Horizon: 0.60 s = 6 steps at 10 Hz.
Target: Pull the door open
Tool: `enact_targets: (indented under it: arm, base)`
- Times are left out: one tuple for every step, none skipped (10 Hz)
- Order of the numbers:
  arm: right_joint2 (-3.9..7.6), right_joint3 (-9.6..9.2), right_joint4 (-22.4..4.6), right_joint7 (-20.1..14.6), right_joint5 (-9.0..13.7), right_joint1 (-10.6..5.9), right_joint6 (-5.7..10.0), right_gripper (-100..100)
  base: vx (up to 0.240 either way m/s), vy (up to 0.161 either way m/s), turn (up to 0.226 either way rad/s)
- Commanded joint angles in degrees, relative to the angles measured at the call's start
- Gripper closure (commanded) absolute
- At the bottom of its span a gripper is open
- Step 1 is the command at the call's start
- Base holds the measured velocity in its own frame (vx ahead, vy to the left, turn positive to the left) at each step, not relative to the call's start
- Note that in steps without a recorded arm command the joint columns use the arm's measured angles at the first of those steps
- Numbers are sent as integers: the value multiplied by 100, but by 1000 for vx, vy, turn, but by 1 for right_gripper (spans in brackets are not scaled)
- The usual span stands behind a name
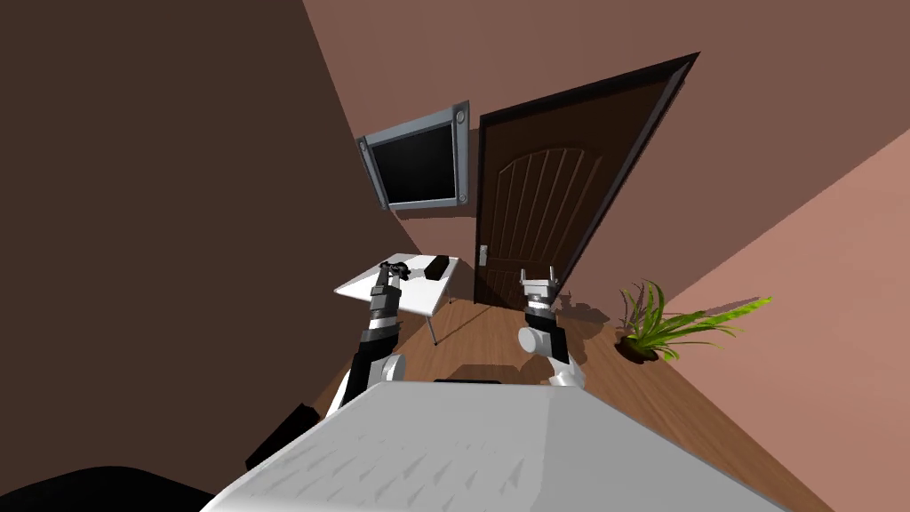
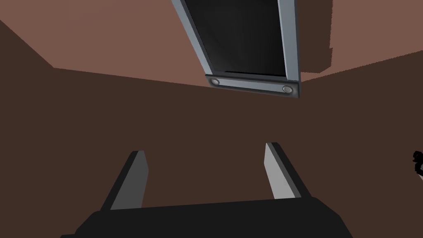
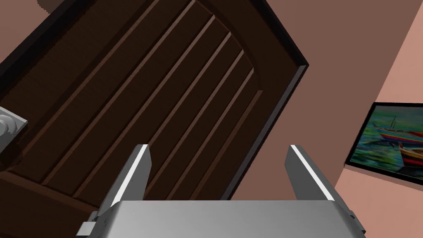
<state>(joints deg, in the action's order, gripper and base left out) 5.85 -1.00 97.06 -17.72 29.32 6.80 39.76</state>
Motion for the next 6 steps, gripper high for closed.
enact_targets:
  arm:
    - [80,29,-286,-138,286,-133,71,-100]
    - [111,43,-450,-200,456,-237,102,-100]
    - [111,43,-511,-200,470,-237,102,-100]
    - [141,57,-708,-261,648,-341,132,-100]
    - [172,71,-853,-323,826,-444,162,-100]
    - [172,71,-906,-323,826,-444,162,-100]
  base:
    - [77,-39,210]
    - [90,-38,210]
    - [67,-32,70]
    - [56,-25,140]
    - [74,-38,197]
    - [54,-31,72]
